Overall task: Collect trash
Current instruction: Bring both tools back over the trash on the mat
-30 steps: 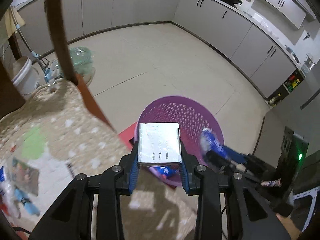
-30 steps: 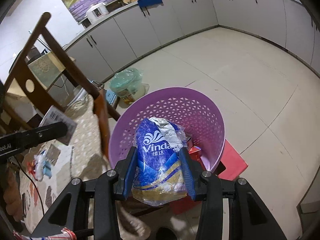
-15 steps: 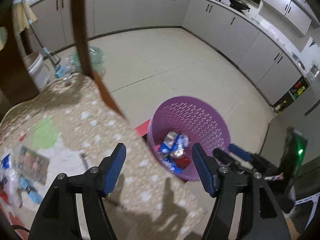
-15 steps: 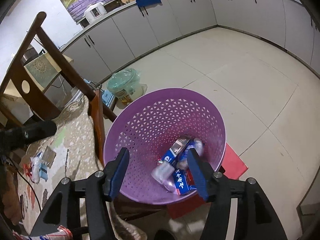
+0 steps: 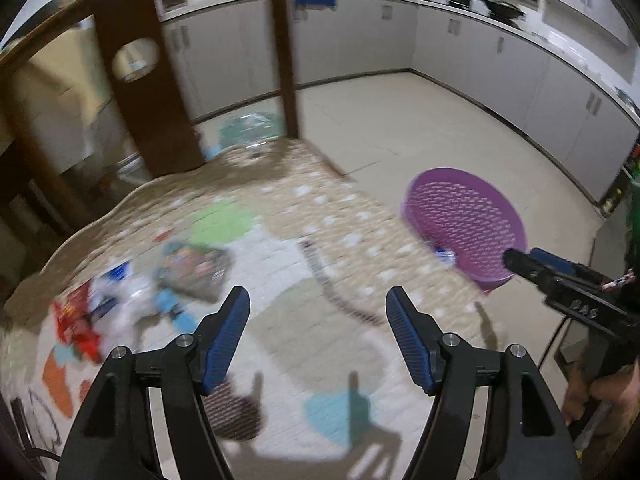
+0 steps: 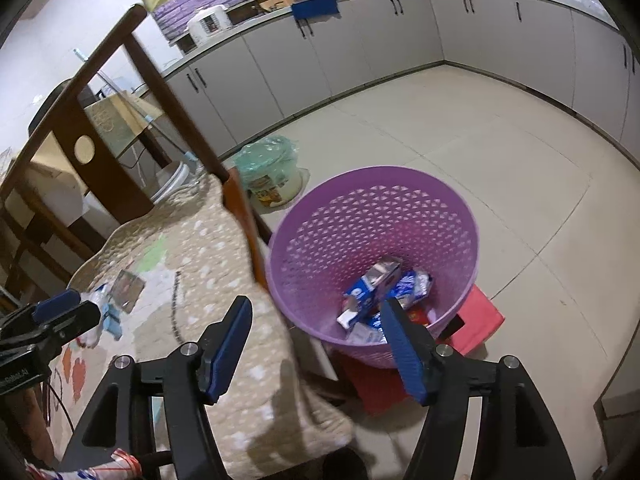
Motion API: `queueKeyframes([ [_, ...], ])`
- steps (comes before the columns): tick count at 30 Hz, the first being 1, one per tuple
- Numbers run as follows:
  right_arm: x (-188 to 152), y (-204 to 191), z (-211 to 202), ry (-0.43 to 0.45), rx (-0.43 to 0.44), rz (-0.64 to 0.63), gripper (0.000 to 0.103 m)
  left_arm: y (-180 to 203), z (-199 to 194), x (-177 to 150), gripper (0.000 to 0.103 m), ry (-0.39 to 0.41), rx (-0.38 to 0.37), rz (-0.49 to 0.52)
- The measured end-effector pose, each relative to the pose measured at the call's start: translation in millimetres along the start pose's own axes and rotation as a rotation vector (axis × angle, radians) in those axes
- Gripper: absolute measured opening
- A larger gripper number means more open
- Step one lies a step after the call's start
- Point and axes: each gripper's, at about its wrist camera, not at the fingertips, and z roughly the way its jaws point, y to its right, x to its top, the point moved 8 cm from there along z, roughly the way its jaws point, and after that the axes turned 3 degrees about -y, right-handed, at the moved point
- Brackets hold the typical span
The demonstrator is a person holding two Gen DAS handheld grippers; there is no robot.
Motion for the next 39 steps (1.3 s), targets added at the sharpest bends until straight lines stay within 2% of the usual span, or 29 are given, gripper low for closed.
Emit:
queueKeyframes([
  [4, -12, -28, 0, -0.019, 0.023, -0.037, 0.072, -60, -7, -26, 0.07, -0.015, 0.042, -0.107],
  [10, -30, -82, 10, -0.061, 0.055, -0.128, 0.073, -170, -16, -79, 0.07, -0.047, 0.104, -0.335],
  [13, -40, -112, 17, -0.088, 0.073, -0.179, 0.073, -215, -17, -93, 0.072, -0.039, 0.126, -0.402],
  [15, -48, -132, 24, -0.115, 0.097, -0.201, 0.073, -241, -16, -98, 0.076, -0.032, 0.129, -0.446],
  [18, -60, -161, 37, -0.16, 0.134, -0.229, 0.073, -272, -9, -101, 0.078, -0.029, 0.093, -0.509],
  [24, -74, -216, 65, -0.209, 0.16, -0.349, 0.073, -293, 9, -92, 0.08, -0.022, 0.023, -0.56],
  [28, -75, -246, 82, -0.224, 0.171, -0.419, 0.073, -292, 19, -77, 0.08, -0.015, 0.007, -0.562],
  [39, -74, -292, 128, -0.257, 0.182, -0.484, 0.072, -297, 51, -69, 0.08, -0.062, -0.018, -0.583],
])
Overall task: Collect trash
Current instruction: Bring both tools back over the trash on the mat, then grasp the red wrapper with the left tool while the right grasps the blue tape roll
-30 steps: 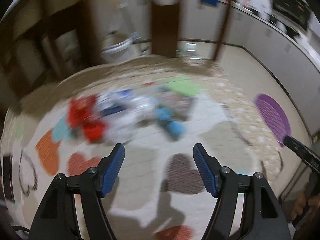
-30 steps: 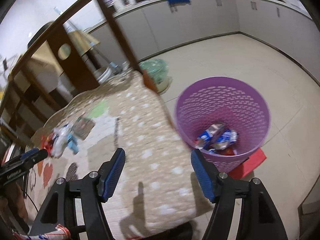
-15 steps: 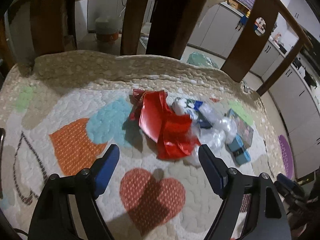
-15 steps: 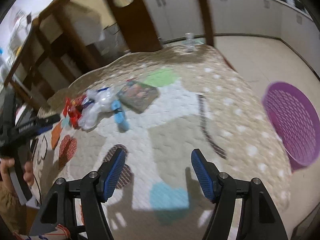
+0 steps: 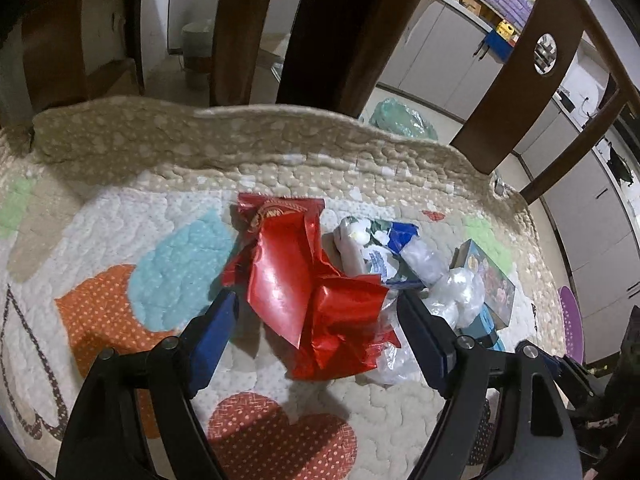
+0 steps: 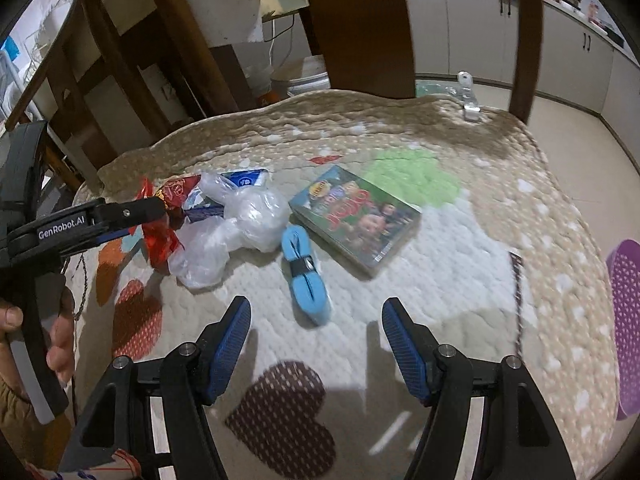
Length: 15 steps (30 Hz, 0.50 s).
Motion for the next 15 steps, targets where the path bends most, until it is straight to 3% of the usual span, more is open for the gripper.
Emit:
queueKeyframes([
  [7, 5, -6, 18, -0.011, -0.012, 0.009, 0.059, 6, 10, -9, 0.078, -0.042, -0.02, 0.015],
  [9, 6, -6, 20, -0.01, -0.018, 0.011, 0.055, 9, 11, -11, 0.052, -0.051, -0.01, 0.028],
  [11, 6, -7, 22, -0.01, -0.019, 0.014, 0.045, 9, 10, -13, 0.05, -0.063, -0.002, 0.028],
  [13, 5, -7, 24, -0.016, -0.016, 0.015, 0.028, 10, 4, -14, 0.046, -0.05, 0.002, 0.036],
  [15, 3, -7, 24, -0.017, -0.011, 0.013, 0.021, 12, -5, -17, 0.046, -0.033, 0.007, 0.044],
])
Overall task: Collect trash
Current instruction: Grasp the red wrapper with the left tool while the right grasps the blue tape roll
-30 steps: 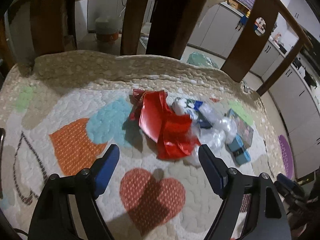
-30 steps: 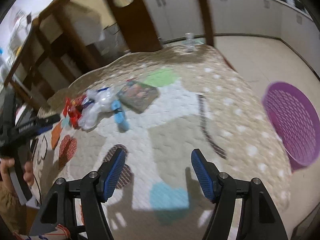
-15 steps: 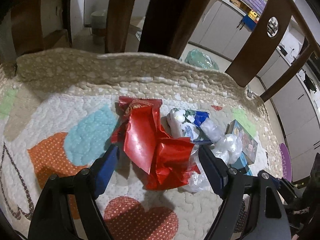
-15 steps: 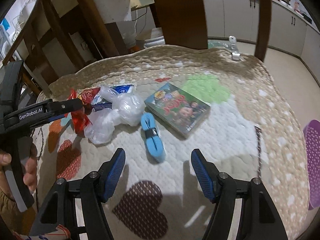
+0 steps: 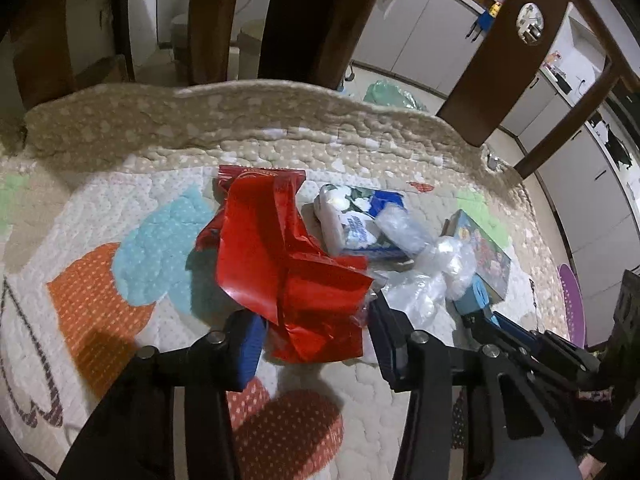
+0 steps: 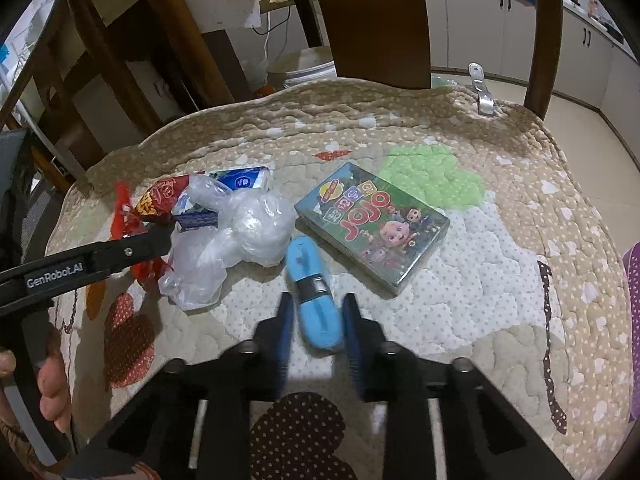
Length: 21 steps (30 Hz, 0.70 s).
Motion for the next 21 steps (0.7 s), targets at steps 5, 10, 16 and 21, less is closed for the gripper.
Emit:
queueKeyframes([
  [5, -5, 1, -11, 0.01, 0.027, 0.003, 0.018, 6, -32, -15, 0.046, 0.037, 0.011, 0.018],
  [10, -14, 6, -26, 0.011, 0.058, 0.034, 0.018, 8, -61, -33, 0.046, 0.068, 0.065, 0.04],
  [16, -34, 9, -51, 0.026, 0.091, 0.069, 0.018, 14, -84, -53, 0.046, 0.101, 0.168, 0.08],
  [21, -48, 9, -72, 0.048, 0.106, 0.081, 0.018, 19, -95, -67, 0.046, 0.093, 0.23, 0.098],
])
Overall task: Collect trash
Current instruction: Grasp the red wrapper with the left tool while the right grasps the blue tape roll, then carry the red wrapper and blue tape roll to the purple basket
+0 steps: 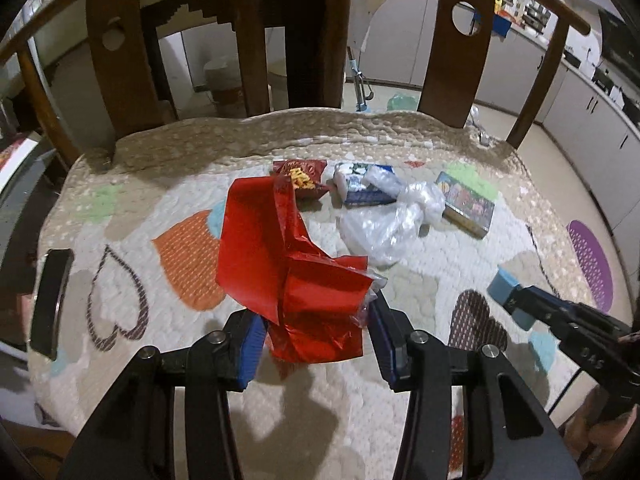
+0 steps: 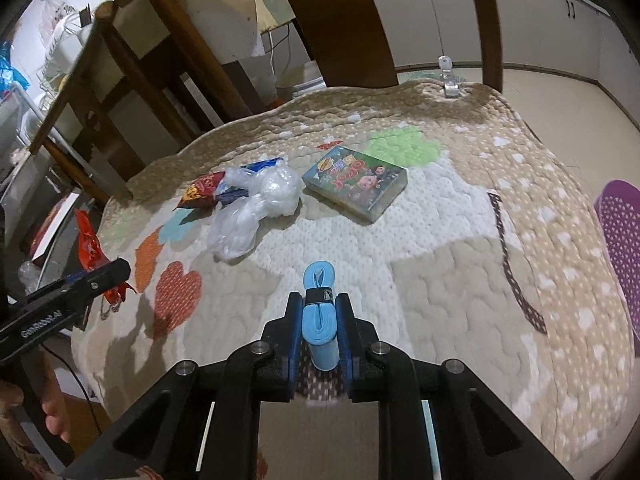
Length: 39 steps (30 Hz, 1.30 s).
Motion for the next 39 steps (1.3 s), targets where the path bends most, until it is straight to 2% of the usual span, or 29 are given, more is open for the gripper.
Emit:
queueKeyframes([
  [7, -11, -7, -25, 0.038, -0.011, -0.025, 0.018, 4, -14, -13, 0.046, 0.001, 0.056, 0.033],
  [18, -16, -18, -50, 0.091, -0.02, -0.067, 0.018, 9, -30, -22, 0.046, 0.027, 0.101, 0.065],
  [26, -17, -12, -62, 0.118, -0.029, -0.055, 0.018, 19, -36, -23, 0.046, 0.042, 0.12, 0.098],
  [30, -15, -3, -67, 0.128, -0.032, -0.035, 0.018, 27, -36, -24, 0.046, 0.035, 0.102, 0.114],
  [35, -14, 15, -72, 0.141, -0.04, 0.0, 0.018, 43, -30, -27, 0.046, -0.008, 0.041, 0.132],
  [39, -14, 33, -76, 0.152, -0.048, 0.039, 0.018, 60, -23, -29, 0.046, -0.032, 0.028, 0.168],
])
